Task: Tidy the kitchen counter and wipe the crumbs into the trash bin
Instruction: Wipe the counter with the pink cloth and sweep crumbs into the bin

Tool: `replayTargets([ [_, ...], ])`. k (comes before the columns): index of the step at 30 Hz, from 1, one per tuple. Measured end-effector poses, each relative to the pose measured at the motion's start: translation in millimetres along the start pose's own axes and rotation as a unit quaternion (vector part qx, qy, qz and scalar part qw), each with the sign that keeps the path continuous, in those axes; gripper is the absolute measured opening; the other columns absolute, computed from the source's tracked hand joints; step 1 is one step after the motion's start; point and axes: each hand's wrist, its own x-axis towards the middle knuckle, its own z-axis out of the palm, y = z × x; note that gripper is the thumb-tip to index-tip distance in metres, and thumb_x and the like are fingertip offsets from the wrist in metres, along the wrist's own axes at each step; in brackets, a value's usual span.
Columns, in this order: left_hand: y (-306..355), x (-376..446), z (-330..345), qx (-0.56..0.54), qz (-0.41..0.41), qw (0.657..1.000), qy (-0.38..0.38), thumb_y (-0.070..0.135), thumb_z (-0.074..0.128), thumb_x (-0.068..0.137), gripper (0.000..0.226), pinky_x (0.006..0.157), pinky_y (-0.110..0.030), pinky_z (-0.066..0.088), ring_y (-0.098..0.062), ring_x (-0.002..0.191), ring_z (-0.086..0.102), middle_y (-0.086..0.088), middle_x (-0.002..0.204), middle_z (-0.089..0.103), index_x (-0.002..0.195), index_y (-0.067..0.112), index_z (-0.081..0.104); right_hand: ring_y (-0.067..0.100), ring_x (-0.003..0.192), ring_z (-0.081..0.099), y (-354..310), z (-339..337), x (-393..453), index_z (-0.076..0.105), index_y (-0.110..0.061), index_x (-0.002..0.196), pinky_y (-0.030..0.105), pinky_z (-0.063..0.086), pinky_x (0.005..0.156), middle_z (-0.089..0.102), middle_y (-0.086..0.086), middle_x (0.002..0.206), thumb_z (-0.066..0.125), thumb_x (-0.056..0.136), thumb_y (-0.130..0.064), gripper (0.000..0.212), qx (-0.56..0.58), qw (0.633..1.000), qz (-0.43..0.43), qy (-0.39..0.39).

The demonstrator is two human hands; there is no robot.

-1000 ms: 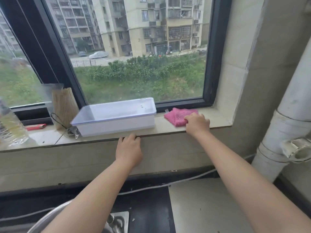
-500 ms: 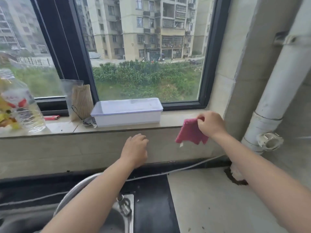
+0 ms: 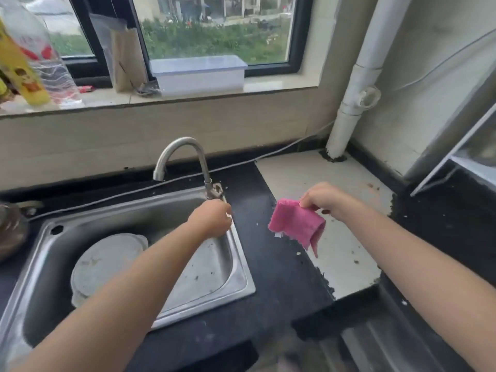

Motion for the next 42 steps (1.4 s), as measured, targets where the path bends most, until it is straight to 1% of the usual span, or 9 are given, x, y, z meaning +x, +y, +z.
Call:
replayTargets([
  [5, -13, -36, 45, -0.016, -0.033, 0.997, -0.067, 0.010, 0.042, 0.090, 0.030, 0.093, -0.035, 0.044, -0.029, 0.115, 0.054, -0.014, 0.120, 0.061, 0.110, 0.002, 0.063, 0.018, 0.070, 0.050, 62, 53, -6, 0.049, -0.008, 0.064, 0.042, 0.037, 0.101, 0.055, 0.006, 0.074, 0.048, 0.085, 0.004, 0.025, 0.169, 0.978, 0.119, -0.028],
  [8, -14, -49, 71, -0.018, -0.054, 0.994, -0.094, 0.014, 0.040, 0.096, 0.036, 0.102, -0.030, 0.038, -0.025, 0.126, 0.047, -0.008, 0.136, 0.052, 0.128, 0.009, 0.054, 0.028, 0.092, 0.061, 108, 84, -4, 0.058, -0.001, 0.076, 0.042, 0.042, 0.100, 0.065, 0.016, 0.104, 0.050, 0.087, -0.001, 0.013, 0.047, 0.987, 0.155, 0.009],
  [13, -6, -66, 122, -0.023, -0.059, 0.996, -0.058, 0.015, 0.041, 0.094, 0.034, 0.099, -0.035, 0.042, -0.027, 0.122, 0.048, -0.010, 0.130, 0.053, 0.125, 0.006, 0.054, 0.027, 0.118, 0.047, 159, 109, -18, 0.057, -0.011, 0.120, 0.039, 0.039, 0.097, 0.056, 0.008, 0.126, 0.051, 0.090, -0.020, 0.032, -0.213, 0.972, -0.039, 0.097],
  [17, 10, -79, 153, -0.034, -0.030, 0.999, -0.011, 0.015, 0.041, 0.095, 0.033, 0.096, -0.032, 0.041, -0.024, 0.123, 0.046, -0.007, 0.132, 0.051, 0.125, 0.008, 0.054, 0.019, 0.134, 0.032, 161, 122, -17, 0.050, -0.016, 0.132, 0.031, 0.025, 0.110, 0.041, 0.001, 0.142, 0.048, 0.093, -0.022, 0.039, -0.290, 0.938, -0.188, 0.037],
  [23, 12, -83, 184, 0.003, -0.043, 0.998, -0.042, 0.015, 0.037, 0.094, 0.031, 0.086, -0.032, 0.043, -0.024, 0.113, 0.052, -0.003, 0.121, 0.055, 0.118, 0.010, 0.057, 0.019, 0.144, 0.012, 158, 130, 1, 0.032, -0.026, 0.143, 0.038, 0.015, 0.116, 0.015, -0.001, 0.156, 0.045, 0.095, -0.033, 0.050, -0.390, 0.887, -0.233, -0.081],
  [29, 13, -84, 185, 0.030, -0.031, 0.998, -0.042, 0.010, 0.038, 0.092, 0.027, 0.083, -0.031, 0.040, -0.026, 0.109, 0.053, -0.005, 0.117, 0.055, 0.111, 0.007, 0.057, 0.025, 0.134, 0.034, 172, 132, 7, 0.051, -0.030, 0.131, 0.041, 0.030, 0.106, 0.036, 0.000, 0.148, 0.053, 0.089, -0.038, 0.043, -0.389, 0.878, -0.276, -0.038],
  [33, 12, -82, 182, 0.027, -0.033, 0.998, -0.054, 0.011, 0.037, 0.092, 0.026, 0.083, -0.032, 0.042, -0.026, 0.110, 0.052, -0.004, 0.118, 0.054, 0.110, 0.007, 0.056, 0.033, 0.077, 0.069, 172, 126, 24, 0.077, -0.026, 0.083, 0.039, 0.053, 0.058, 0.073, 0.006, 0.094, 0.068, 0.060, -0.034, 0.025, -0.387, 0.869, -0.307, 0.034],
  [37, 12, -79, 178, 0.034, -0.031, 0.997, -0.068, 0.011, 0.036, 0.092, 0.028, 0.082, -0.031, 0.044, -0.024, 0.110, 0.053, -0.002, 0.118, 0.056, 0.110, 0.008, 0.059, 0.031, 0.122, 0.041, 168, 118, 43, 0.057, -0.029, 0.125, 0.038, 0.032, 0.096, 0.046, 0.005, 0.137, 0.053, 0.089, -0.039, 0.038, -0.387, 0.889, -0.239, 0.059],
  [42, 16, -68, 166, 0.060, -0.047, 0.992, -0.101, 0.013, 0.036, 0.093, 0.033, 0.085, -0.033, 0.044, -0.028, 0.108, 0.057, -0.006, 0.117, 0.060, 0.110, 0.008, 0.063, 0.027, 0.141, 0.012, 164, 106, 51, 0.039, -0.036, 0.138, 0.040, 0.017, 0.110, 0.010, 0.001, 0.156, 0.046, 0.088, -0.049, 0.052, -0.435, 0.868, -0.237, -0.016],
])
